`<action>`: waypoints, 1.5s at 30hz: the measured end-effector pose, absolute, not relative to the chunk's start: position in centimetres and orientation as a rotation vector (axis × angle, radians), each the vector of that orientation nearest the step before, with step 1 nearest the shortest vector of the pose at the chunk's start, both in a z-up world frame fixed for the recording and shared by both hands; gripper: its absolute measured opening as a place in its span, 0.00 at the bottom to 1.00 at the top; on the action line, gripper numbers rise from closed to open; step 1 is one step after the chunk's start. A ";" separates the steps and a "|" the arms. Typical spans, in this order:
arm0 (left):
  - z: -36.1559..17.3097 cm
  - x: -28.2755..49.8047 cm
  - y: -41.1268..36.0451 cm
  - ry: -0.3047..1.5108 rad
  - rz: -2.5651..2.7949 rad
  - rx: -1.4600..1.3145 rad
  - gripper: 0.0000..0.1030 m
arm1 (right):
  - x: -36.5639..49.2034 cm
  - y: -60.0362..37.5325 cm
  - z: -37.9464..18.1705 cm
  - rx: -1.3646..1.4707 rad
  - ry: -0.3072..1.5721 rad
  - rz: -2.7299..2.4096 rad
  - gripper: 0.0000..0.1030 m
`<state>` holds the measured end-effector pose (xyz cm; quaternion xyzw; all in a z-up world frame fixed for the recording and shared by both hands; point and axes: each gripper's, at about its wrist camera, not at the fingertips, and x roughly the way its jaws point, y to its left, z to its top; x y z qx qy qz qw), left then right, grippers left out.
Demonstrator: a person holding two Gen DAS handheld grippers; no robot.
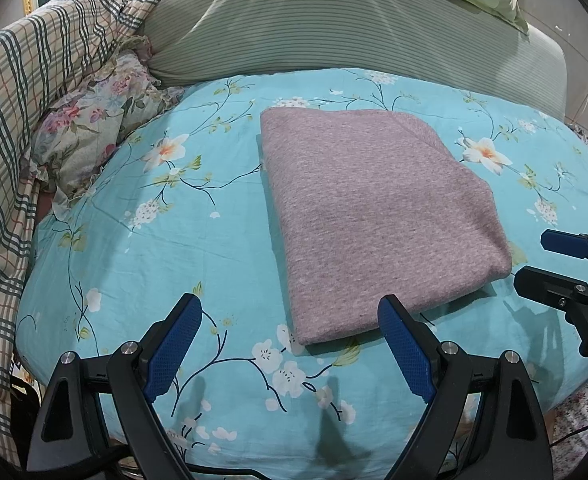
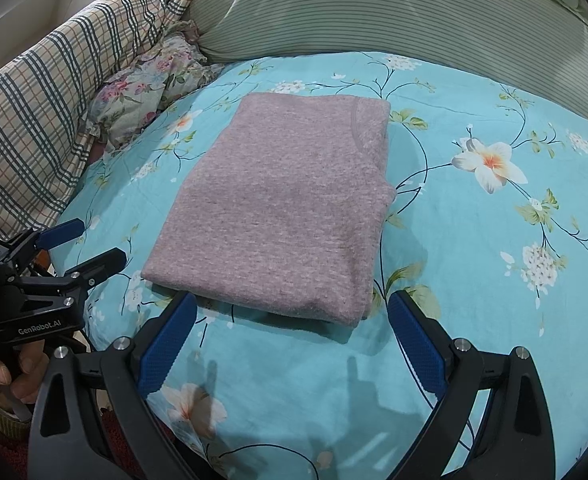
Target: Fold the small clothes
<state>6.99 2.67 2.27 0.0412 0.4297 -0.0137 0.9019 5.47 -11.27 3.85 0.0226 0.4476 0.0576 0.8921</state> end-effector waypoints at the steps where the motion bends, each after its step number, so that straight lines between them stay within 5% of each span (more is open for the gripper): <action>1: 2.3 7.0 2.7 0.888 -0.027 0.085 0.88 | 5.5 -11.3 3.8 0.048 0.929 0.119 0.94; 45: 2.4 7.6 2.3 0.883 -0.047 0.100 0.88 | 6.0 -11.4 4.1 0.056 0.926 0.115 0.94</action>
